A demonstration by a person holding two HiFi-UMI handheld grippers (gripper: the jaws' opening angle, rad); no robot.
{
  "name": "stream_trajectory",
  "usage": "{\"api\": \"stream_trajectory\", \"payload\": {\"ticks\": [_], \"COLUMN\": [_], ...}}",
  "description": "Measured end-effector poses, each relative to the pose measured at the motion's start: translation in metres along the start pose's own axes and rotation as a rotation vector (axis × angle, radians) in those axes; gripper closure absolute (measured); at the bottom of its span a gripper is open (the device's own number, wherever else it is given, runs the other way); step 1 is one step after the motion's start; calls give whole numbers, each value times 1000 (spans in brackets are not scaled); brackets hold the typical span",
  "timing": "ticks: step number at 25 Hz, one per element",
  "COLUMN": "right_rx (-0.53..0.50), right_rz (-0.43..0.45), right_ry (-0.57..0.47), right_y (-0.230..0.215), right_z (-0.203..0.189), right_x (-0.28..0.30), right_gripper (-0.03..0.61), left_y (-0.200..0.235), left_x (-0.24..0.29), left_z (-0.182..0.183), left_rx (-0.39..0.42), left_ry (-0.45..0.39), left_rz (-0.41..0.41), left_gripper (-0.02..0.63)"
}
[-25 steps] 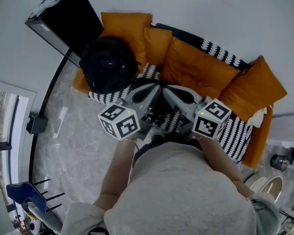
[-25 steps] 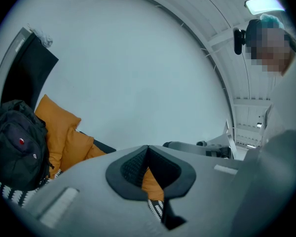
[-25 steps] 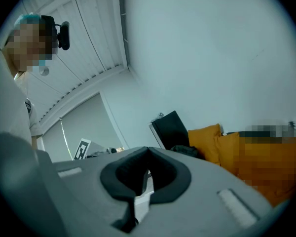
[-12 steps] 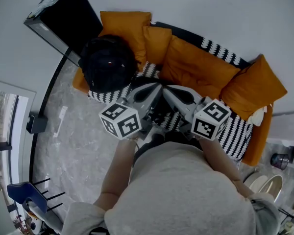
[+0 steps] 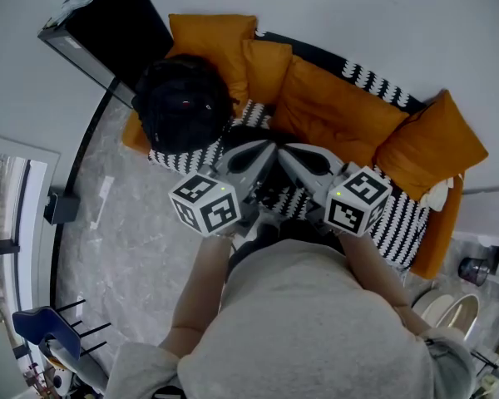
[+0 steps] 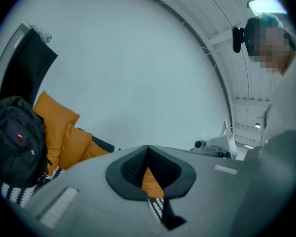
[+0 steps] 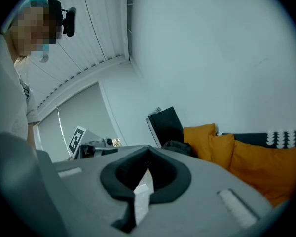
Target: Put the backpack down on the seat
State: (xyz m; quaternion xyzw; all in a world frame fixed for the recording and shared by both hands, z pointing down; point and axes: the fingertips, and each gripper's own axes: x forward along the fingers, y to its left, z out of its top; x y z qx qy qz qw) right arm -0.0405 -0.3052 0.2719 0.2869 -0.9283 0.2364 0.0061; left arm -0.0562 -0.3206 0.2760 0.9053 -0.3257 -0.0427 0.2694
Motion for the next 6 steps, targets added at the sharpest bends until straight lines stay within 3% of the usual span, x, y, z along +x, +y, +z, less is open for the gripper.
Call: {"api": "stream_trajectory", "payload": {"ticks": [6], "right_rx": [4], "right_rz": [3], "right_ry": [2], "right_y": [-1], "right_z": [-1], "right_x": [3], "right_gripper": [575], "left_y": [3], "left_x": [0], "left_z": [0], "left_rx": [1], "left_ry": [0], "left_rz": [0], "left_gripper": [606]}}
